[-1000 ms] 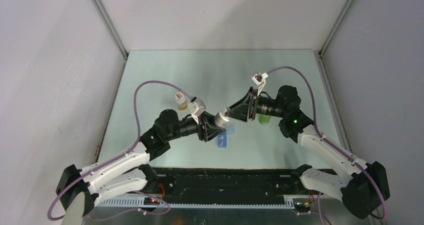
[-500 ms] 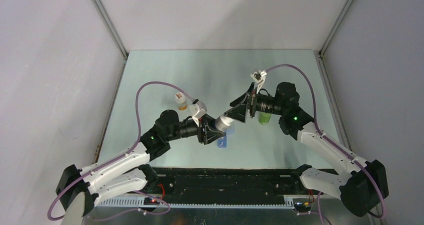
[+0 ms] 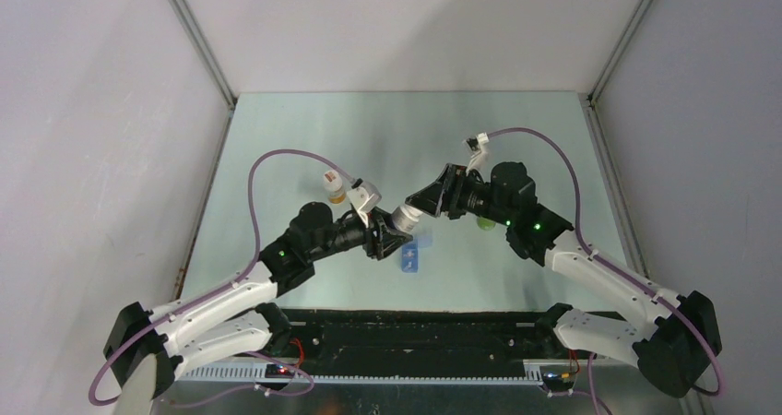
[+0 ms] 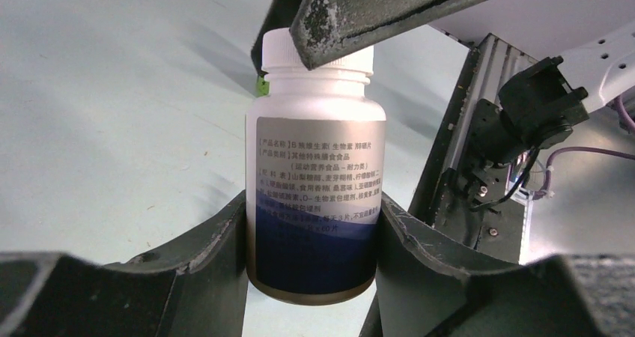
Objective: Sort the pills into containers
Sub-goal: Unscrew the lid of the pill bottle, then place the lid of the pill bottle at the center of the board.
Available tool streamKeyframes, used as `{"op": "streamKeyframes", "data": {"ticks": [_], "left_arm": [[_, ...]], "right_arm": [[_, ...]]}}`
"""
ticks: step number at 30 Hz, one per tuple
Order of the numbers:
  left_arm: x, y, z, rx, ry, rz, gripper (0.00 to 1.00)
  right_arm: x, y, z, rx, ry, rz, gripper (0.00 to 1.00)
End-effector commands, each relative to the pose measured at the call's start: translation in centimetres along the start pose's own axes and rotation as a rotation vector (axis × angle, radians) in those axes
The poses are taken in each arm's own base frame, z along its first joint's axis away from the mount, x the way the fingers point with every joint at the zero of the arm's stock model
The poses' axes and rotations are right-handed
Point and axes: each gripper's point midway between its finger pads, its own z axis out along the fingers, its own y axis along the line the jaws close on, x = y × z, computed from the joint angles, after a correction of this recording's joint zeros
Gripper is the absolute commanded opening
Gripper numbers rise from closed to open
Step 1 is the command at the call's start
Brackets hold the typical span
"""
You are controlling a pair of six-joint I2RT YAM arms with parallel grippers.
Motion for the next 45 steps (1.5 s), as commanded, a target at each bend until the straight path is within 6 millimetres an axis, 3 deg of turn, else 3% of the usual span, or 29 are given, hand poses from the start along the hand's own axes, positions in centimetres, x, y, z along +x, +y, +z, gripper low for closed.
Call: {"op": "streamKeyframes", "data": {"ticks": [1, 10, 15, 18, 23, 31, 35, 45], "left_arm": [[-1.5, 0.6, 0.0, -0.044, -0.060, 0.024, 0.00], [-1.7, 0.7, -0.2, -0.049, -0.067, 0.021, 0.00], [-1.6, 0.3, -0.3, -0.028, -0.057, 0.023, 0.00], [-1.6, -0.6, -0.4, 0.016, -0.055, 0.029, 0.00], [-1.7, -2.5, -0.7, 0.124, -0.053, 0.041, 0.00], [-0.3, -3.9, -1.1, 0.216, 0.014, 0.070, 0.00], [-0.1, -4.8, -1.8, 0.267, 0.030, 0.104, 0.00], [0.2, -4.7, -1.9, 0.267, 0.029, 0.123, 0.00]], "right_arm": [[-1.7, 2.7, -0.4, -0.031, -0.068, 0.044, 0.60], [-1.1, 3.7, -0.7, -0.073, -0.038, 0.028, 0.53], [-1.3, 4.4, -1.4, -0.174, -0.015, -0.084, 0.29], [-1.6, 5.6, -2.6, -0.301, -0.013, -0.252, 0.26], [0.3, 7.3, -5.0, -0.489, 0.060, -0.499, 0.26], [-2.0, 6.0, -5.9, -0.447, -0.011, -0.579, 0.27], [-2.4, 6.6, -6.4, -0.467, -0.040, -0.639, 0.27], [-3.2, 7.1, -6.3, -0.476, -0.078, -0.656, 0.26]]}}
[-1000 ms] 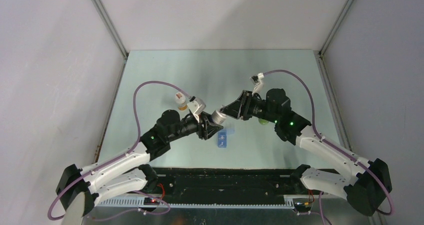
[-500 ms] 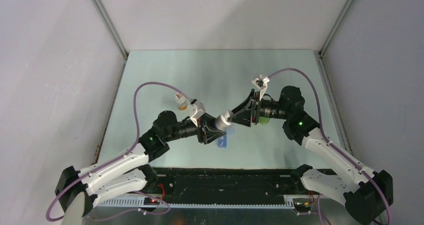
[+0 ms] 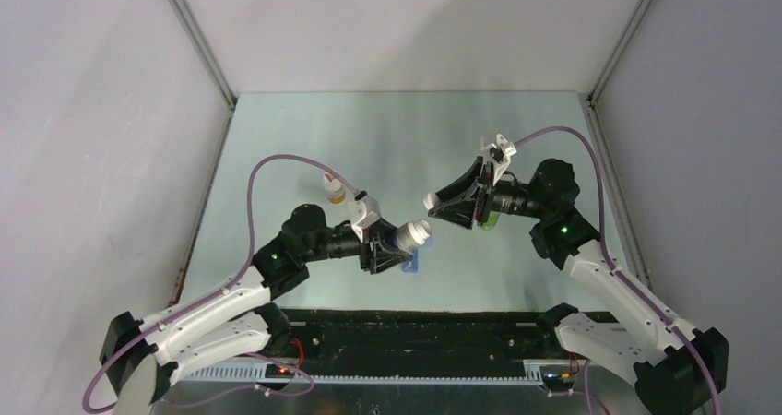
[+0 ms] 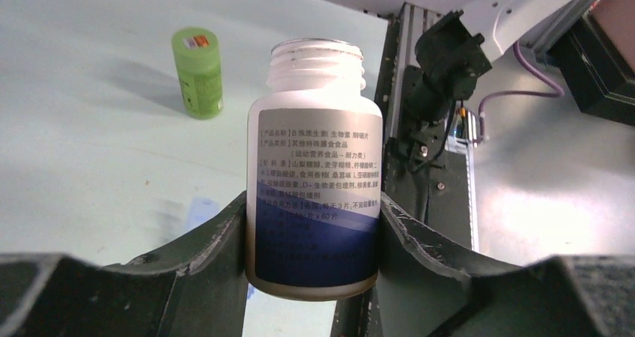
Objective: Sort the pills into containers
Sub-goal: Place the lid of the pill bottle at the center of the board.
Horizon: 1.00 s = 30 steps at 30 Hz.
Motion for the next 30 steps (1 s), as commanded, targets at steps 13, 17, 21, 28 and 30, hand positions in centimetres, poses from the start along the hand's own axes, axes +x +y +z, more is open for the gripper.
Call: {"op": "streamKeyframes", "data": {"ticks": [13, 17, 21, 28, 30], "left_arm": [[0.4, 4.9, -0.9, -0.278, -0.019, 0.024, 0.00], [0.8, 6.1, -1.6, -0.350, -0.057, 0.044, 0.00], [2.0, 6.8, -2.1, -0.390, -0.079, 0.061, 0.00], [3.5, 7.7, -2.6, -0.431, -0.058, 0.081, 0.00], [3.7, 7.8, -2.7, -0.439, -0.055, 0.083, 0.00]], "right_arm": [[-0.3, -13.0, -2.5, 0.713, -0.103, 0.168, 0.27], [2.6, -17.3, -4.0, 0.951, -0.067, 0.212, 0.26], [6.1, -19.7, -3.5, 1.059, 0.030, 0.207, 0.26], [13.3, -22.7, -2.2, 1.209, 0.269, 0.175, 0.29], [14.4, -23.3, -1.9, 1.232, 0.301, 0.167, 0.30]]}}
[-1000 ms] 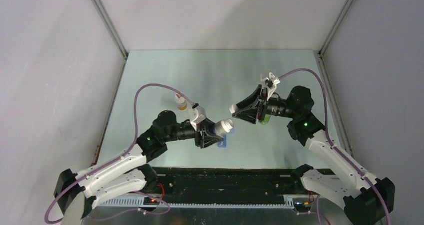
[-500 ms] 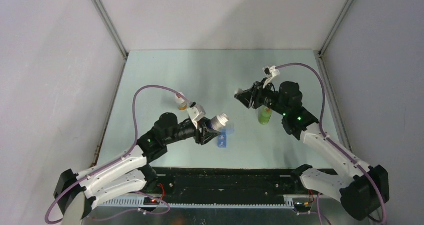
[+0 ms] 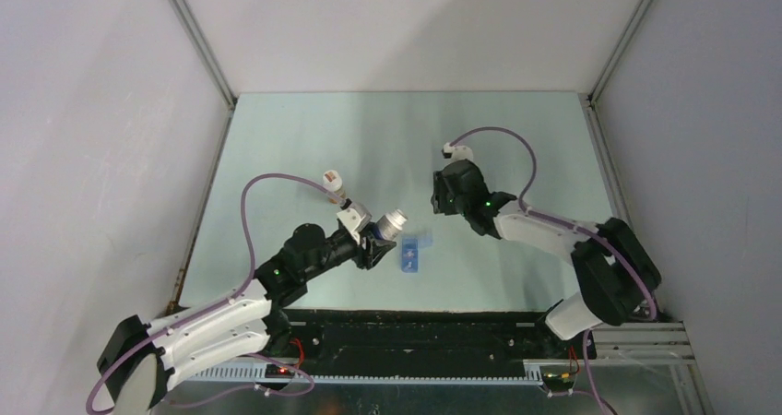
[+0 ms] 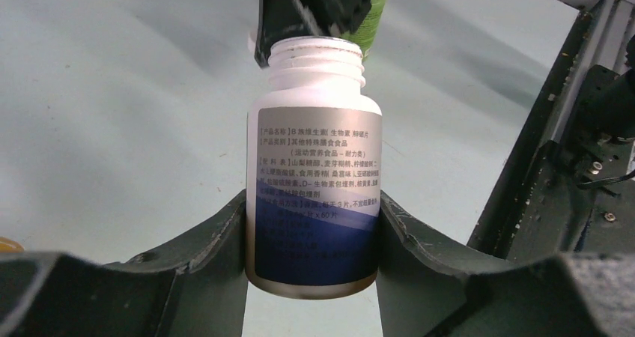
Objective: Sort the pills into containers
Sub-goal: Place the lid of the pill bottle at the center of the board.
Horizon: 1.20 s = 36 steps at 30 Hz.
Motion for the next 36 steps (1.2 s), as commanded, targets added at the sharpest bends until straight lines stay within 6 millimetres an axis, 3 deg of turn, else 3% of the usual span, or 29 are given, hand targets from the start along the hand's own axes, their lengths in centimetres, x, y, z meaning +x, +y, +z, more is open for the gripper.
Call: {"op": "streamKeyframes", "data": {"ticks": [1, 7, 15, 18, 21, 25, 30, 33, 36], "left_arm": [[-2.2, 0.8, -0.1, -0.040, -0.096, 0.049, 0.00], [-1.7, 0.6, 0.1, -0.027, -0.083, 0.046, 0.00], [-0.7, 0.2, 0.2, 0.002, -0.051, 0.051, 0.00], [-0.4, 0.1, 0.2, 0.013, -0.050, 0.067, 0.00], [-0.2, -0.1, 0.2, 0.023, -0.054, 0.074, 0.00], [0.3, 0.1, 0.2, 0.019, -0.049, 0.076, 0.00], [0.6, 0.2, 0.1, 0.015, -0.050, 0.082, 0.00], [0.9, 0.3, 0.1, 0.011, -0.054, 0.086, 0.00], [1.3, 0.3, 0.2, 0.016, -0.045, 0.097, 0.00]], "right_arm": [[-1.0, -0.8, 1.5, 0.123, -0.036, -0.045, 0.31], [2.2, -1.4, 4.0, 0.177, 0.066, -0.068, 0.34], [3.9, -1.3, 4.5, 0.175, 0.134, -0.060, 0.45], [4.2, -1.0, 4.3, 0.158, 0.154, -0.054, 0.55], [4.1, -1.1, 3.6, 0.167, 0.175, -0.041, 0.75], [3.8, -0.6, 2.1, 0.139, 0.200, -0.014, 0.84], [4.0, 2.0, -0.6, -0.018, 0.245, 0.035, 0.81], [5.5, 4.1, -2.3, -0.161, 0.301, 0.077, 0.72], [6.5, 5.2, -3.5, -0.245, 0.321, 0.134, 0.71]]}}
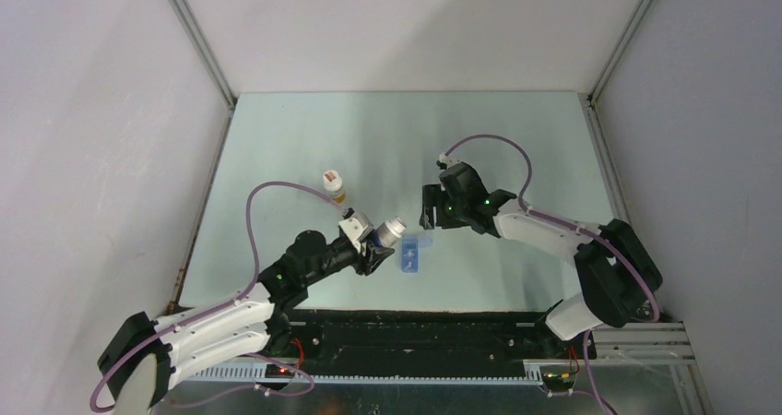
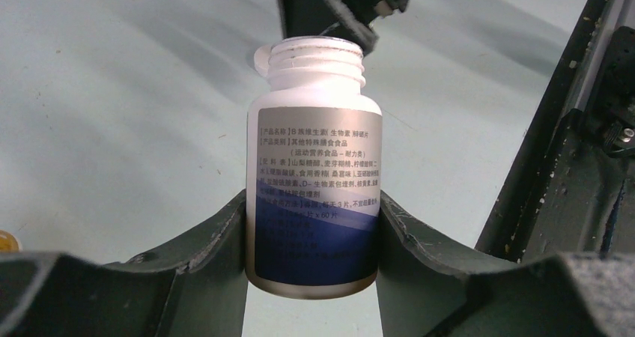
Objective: Sort the pills into containers
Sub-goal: Place the lid of the pill bottle at the center of the board, then move the pill container to the center of the board.
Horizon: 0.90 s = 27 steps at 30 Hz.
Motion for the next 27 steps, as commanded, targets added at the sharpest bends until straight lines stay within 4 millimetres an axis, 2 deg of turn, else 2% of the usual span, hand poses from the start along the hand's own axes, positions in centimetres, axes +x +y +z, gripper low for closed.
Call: {"op": "streamKeyframes", "data": {"ticks": [1, 6, 7, 8, 9, 10, 11, 19, 27], "left_arm": [[-1.1, -0.1, 0.3, 0.014, -0.053, 0.048, 0.00], [-1.2, -0.4, 0.4, 0.034, -0.047, 0.061, 0.00], [-1.2, -0.4, 0.4, 0.037, -0.047, 0.072, 0.00], [-1.2, -0.3, 0.4, 0.037, -0.047, 0.075, 0.00], [-1.4, -0.4, 0.4, 0.039, -0.052, 0.078, 0.00], [-1.3, -0.4, 0.5, 0.040, -0.050, 0.078, 0.00], [-1.4, -0.4, 0.5, 0.043, -0.053, 0.078, 0.00], [-1.1, -0.6, 0.7, 0.054, -0.042, 0.074, 0.00], [-1.0, -0.6, 0.6, 0.056, -0.038, 0.080, 0.00]], "right_arm": [[2.3, 3.3, -1.8, -0.201, 0.069, 0.072, 0.71], [4.4, 3.6, -2.1, -0.264, 0.088, 0.162, 0.74], [3.9, 3.8, -2.1, -0.280, 0.062, 0.189, 0.73], [4.7, 3.5, -1.9, -0.276, 0.069, 0.203, 0.72], [4.1, 3.7, -1.9, -0.290, 0.038, 0.228, 0.71], [4.5, 3.5, -1.7, -0.290, 0.036, 0.239, 0.67], [3.9, 3.8, -1.6, -0.312, 0.007, 0.252, 0.65], [3.8, 4.2, 0.3, -0.362, -0.045, 0.319, 0.38], [3.7, 3.8, 1.0, -0.362, -0.055, 0.333, 0.27]]}}
